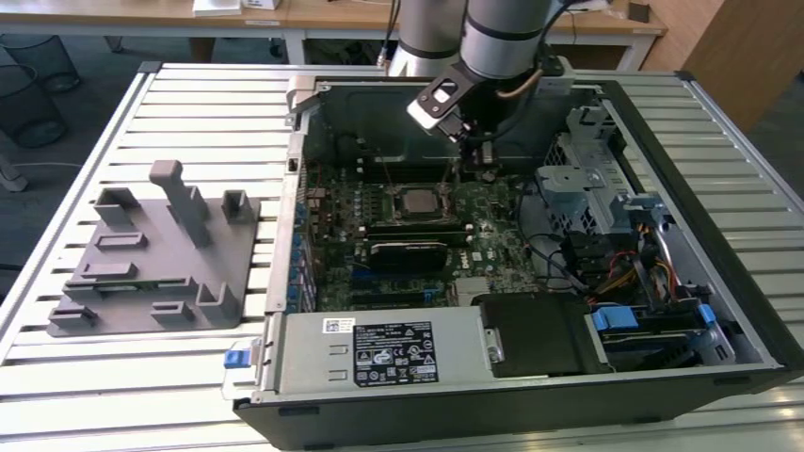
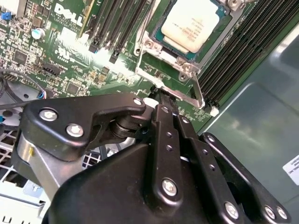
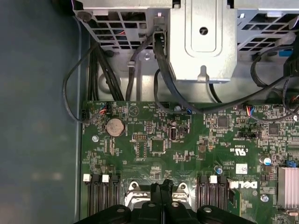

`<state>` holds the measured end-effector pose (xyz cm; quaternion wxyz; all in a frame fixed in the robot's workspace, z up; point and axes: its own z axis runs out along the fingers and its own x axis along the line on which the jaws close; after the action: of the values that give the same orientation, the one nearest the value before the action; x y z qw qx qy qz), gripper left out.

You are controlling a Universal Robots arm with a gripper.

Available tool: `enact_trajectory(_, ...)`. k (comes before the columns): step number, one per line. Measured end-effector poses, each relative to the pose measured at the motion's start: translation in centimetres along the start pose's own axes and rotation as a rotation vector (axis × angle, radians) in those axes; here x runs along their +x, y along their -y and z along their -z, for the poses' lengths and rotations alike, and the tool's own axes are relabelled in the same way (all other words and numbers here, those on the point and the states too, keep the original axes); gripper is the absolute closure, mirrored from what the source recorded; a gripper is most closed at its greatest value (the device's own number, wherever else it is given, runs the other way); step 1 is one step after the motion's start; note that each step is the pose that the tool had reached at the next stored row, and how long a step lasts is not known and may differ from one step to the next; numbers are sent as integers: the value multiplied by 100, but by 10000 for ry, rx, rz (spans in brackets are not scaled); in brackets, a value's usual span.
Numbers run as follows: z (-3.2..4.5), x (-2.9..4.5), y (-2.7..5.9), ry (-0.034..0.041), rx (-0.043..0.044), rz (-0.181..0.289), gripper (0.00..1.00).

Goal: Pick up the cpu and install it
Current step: 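Close the cpu cover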

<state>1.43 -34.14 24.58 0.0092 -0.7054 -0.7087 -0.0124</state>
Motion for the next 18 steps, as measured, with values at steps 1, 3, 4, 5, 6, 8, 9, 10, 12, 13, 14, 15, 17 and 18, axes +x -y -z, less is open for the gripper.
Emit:
enact_trajectory(1, -1, 0, 8, 0, 0, 0, 89)
enact_trajectory(3, -2, 0, 24, 0, 0, -1, 89)
enact_trajectory(4, -2, 0, 31, 1, 1, -1, 89)
enact_trajectory(5, -2, 0, 36, 1, 1, 0, 89)
enact_trajectory(6, -3, 0, 40, 1, 1, 0, 89)
enact_trajectory(8, -3, 0, 49, 0, 0, 0, 89)
enact_trajectory(9, -4, 0, 53, 0, 0, 0, 89)
enact_trajectory(10, -4, 0, 57, 0, 0, -1, 89)
enact_trajectory(12, -4, 0, 66, 0, 0, -1, 89)
enact_trajectory(13, -5, 0, 70, 0, 0, -1, 89)
enact_trajectory(14, -5, 0, 72, 0, 0, 0, 89)
enact_trajectory(15, -6, 0, 74, 0, 1, 0, 89)
enact_trajectory(17, -7, 0, 76, 0, 0, 0, 89)
enact_trajectory(18, -7, 0, 78, 0, 0, -1, 89)
